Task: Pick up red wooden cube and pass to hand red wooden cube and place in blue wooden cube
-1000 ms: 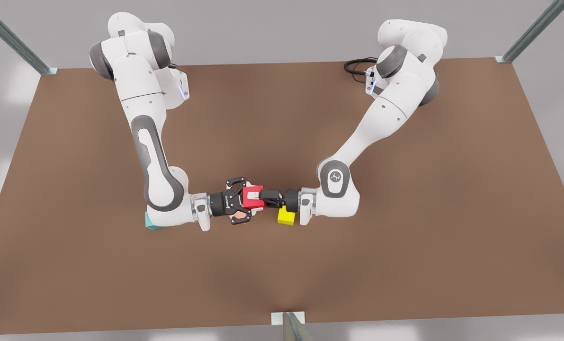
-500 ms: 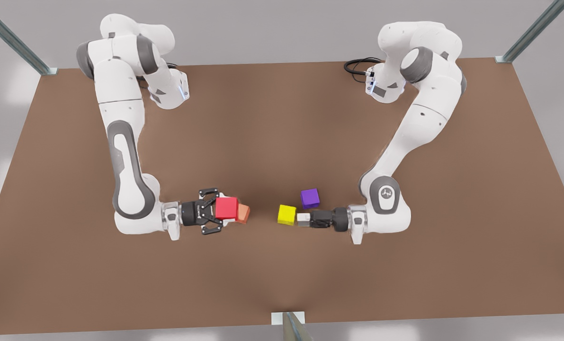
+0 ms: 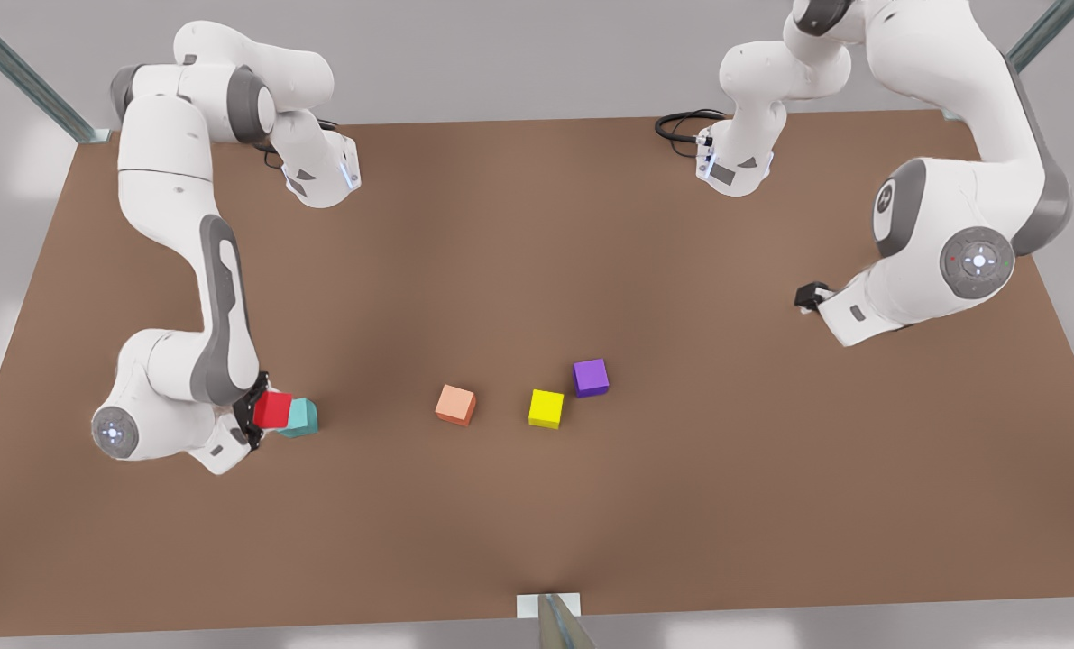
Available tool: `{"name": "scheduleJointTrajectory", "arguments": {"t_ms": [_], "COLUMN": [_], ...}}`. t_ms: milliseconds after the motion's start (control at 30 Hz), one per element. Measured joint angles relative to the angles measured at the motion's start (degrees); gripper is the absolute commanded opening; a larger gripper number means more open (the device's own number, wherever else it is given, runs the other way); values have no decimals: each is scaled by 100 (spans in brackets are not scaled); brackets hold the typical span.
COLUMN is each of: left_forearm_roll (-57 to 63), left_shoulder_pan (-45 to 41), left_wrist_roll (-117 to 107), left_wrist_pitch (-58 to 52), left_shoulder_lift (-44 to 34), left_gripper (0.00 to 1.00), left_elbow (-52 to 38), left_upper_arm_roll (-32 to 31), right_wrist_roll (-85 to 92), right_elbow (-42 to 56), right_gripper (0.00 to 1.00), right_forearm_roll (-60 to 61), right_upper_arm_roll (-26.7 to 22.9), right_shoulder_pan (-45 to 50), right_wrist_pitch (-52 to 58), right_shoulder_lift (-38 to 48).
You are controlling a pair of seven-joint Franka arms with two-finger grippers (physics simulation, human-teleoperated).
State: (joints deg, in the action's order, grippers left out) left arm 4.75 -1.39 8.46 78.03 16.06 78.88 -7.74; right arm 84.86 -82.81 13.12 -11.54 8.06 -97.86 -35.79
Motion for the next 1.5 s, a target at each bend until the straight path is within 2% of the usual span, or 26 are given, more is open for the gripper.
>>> {"name": "scheduleJointTrajectory", "arguments": {"t_ms": [133, 333, 767, 800, 833, 1300, 1500], "left_forearm_roll": [-142, -68, -32, -31, -31, -28, -24], "left_shoulder_pan": [4, 4, 7, 7, 8, 7, 2], "left_wrist_roll": [-226, -482, -818, -834, -851, -1006, -1043], "left_wrist_pitch": [-377, -625, -749, -752, -755, -739, -738], "left_shoulder_lift": [17, 18, 69, 70, 71, 131, 134], "left_gripper": [100, 100, 100, 100, 100, 100, 100], "left_elbow": [-18, -29, -29, -32, -30, -28, -37], "left_upper_arm_roll": [11, 11, 14, 17, 17, 16, 19], "right_wrist_roll": [-908, -1936, -3249, -3315, -3382, -4032, -4254], "right_elbow": [-854, -1222, -1811, -1811, -1811, -1664, -1128], "right_gripper": [62, 62, 64, 68, 100, 100, 100], "right_forearm_roll": [-397, -529, -512, -512, -518, -543, -514], "right_upper_arm_roll": [18, 41, 73, 73, 73, 74, 82], "right_shoulder_pan": [92, 102, 222, 222, 223, 267, 350], "right_wrist_pitch": [-814, -1623, -2286, -2316, -2345, -2437, -2027], "right_shoulder_lift": [218, 197, 327, 324, 317, 323, 638]}}
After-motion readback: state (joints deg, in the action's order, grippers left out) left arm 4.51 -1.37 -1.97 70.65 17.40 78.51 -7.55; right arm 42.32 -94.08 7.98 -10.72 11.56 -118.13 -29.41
